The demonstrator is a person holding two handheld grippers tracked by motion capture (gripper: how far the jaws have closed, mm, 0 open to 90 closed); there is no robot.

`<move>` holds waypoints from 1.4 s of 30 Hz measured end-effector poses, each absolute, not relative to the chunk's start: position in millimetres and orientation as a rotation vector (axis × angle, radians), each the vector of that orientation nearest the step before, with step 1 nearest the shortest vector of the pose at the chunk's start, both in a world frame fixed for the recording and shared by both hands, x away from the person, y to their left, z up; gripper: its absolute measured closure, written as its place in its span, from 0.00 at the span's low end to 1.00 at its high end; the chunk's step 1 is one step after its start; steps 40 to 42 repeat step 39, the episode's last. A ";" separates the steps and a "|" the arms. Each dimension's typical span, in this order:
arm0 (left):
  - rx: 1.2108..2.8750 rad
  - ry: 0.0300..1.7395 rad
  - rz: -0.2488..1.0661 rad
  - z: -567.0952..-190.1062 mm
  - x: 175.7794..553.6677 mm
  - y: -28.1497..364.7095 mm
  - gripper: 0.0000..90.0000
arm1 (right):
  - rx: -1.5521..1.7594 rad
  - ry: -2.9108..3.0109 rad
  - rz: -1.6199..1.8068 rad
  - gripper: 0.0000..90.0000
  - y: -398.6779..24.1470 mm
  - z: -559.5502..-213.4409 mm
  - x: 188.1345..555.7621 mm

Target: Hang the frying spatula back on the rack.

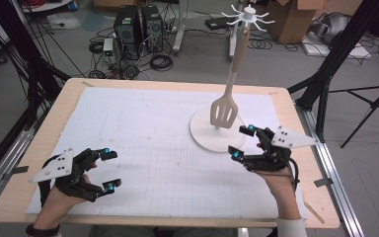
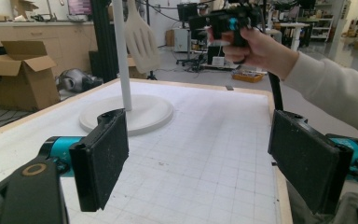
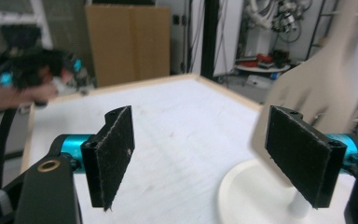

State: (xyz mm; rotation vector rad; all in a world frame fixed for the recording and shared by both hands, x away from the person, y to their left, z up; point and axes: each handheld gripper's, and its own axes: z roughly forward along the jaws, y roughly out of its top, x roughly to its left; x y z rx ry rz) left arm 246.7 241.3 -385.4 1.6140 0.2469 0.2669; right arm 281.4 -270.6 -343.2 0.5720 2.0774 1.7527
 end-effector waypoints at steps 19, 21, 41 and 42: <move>1.634 0.252 0.262 -394.4 248.5 238.0 0.23 | 0.569 2.177 1.779 0.23 -259.3 -403.0 255.9; 1.633 0.253 0.260 -394.9 249.0 237.6 0.23 | 0.578 2.188 1.779 0.23 -259.6 -404.2 256.3; 1.645 0.275 0.272 -395.6 250.1 236.9 0.23 | 0.594 2.187 1.774 0.20 -258.1 -405.6 258.4; 1.645 0.275 0.272 -395.6 250.1 236.9 0.23 | 0.594 2.187 1.774 0.20 -258.1 -405.6 258.4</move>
